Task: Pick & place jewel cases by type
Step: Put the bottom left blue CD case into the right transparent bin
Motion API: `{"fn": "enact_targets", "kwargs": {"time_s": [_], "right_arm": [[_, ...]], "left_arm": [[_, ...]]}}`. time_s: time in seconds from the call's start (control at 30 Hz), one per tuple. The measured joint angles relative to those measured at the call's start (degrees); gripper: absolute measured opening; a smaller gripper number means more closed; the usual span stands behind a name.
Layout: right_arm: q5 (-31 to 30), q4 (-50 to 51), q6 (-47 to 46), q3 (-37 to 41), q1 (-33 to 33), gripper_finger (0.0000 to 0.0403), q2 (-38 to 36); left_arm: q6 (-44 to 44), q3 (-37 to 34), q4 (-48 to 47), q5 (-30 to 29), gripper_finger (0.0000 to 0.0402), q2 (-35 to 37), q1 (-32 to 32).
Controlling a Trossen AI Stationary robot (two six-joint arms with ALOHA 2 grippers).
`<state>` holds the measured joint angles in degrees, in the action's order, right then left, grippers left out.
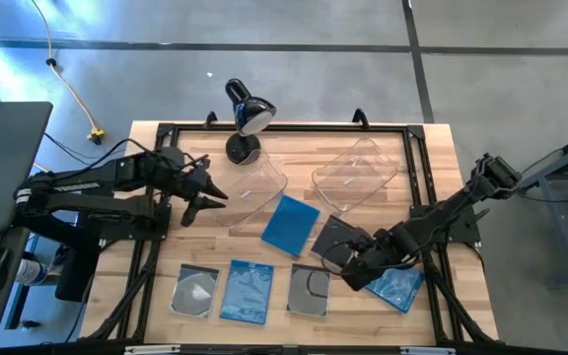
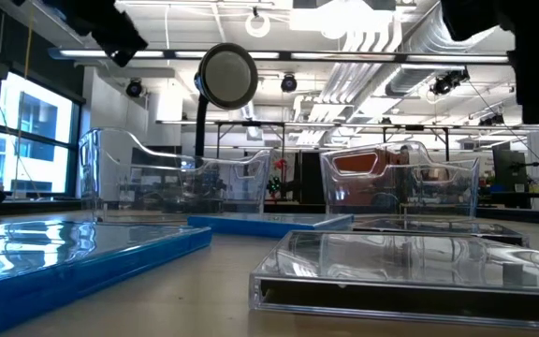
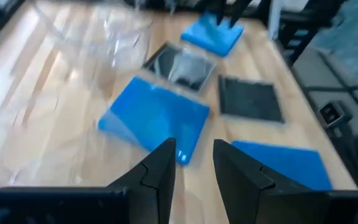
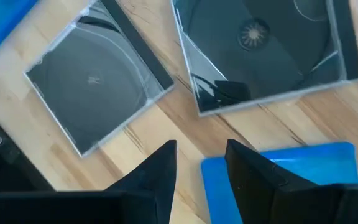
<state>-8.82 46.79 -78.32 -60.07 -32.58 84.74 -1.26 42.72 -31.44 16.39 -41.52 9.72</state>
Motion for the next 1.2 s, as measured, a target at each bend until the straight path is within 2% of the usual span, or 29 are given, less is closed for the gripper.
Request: {"fn": "enact_targets", "kwargs": {"time_s": [0.17,0.3,0.37,0.5,0.67,0.8,1.0,1.2], "right_arm": [[-0.27,-5.72,2.37,0.0,0.61,0.0126,5.23],[-1.95,-14.1,6.5,0.02,2.57,0.0126,8.85],[-2.53,-18.71,9.68,0.02,4.0,0.0126,9.63],[-2.77,-27.77,19.27,0.02,7.27,0.0126,9.89],[0.36,-40.43,31.86,0.02,12.14,0.0126,10.72],[1.8,-48.41,42.06,-0.02,14.66,0.0126,13.14],[1.66,-50.82,48.9,0.0,16.97,0.0127,17.61],[0.67,-61.84,62.37,0.02,17.62,0.0149,20.95]], "left_arm": [[0.0,0.0,0.33,5.47,0.0097,0.17,-1.05],[0.0,0.0,2.96,6.17,0.0072,0.12,-6.61],[0.03,0.0,4.68,4.38,0.0061,0.02,-10.13],[0.28,0.0,5.66,-3.9,0.0056,-0.02,-17.18],[4.64,0.0,3.8,-10.03,0.0056,-0.91,-24.71],[6.01,0.0,3.88,-14.52,0.0076,-3.37,-29.7],[6.01,-0.02,3.99,-24.35,0.0139,-8.12,-33.14],[8.33,-0.02,4.87,-23.87,0.017,-9.97,-33.42]]}}
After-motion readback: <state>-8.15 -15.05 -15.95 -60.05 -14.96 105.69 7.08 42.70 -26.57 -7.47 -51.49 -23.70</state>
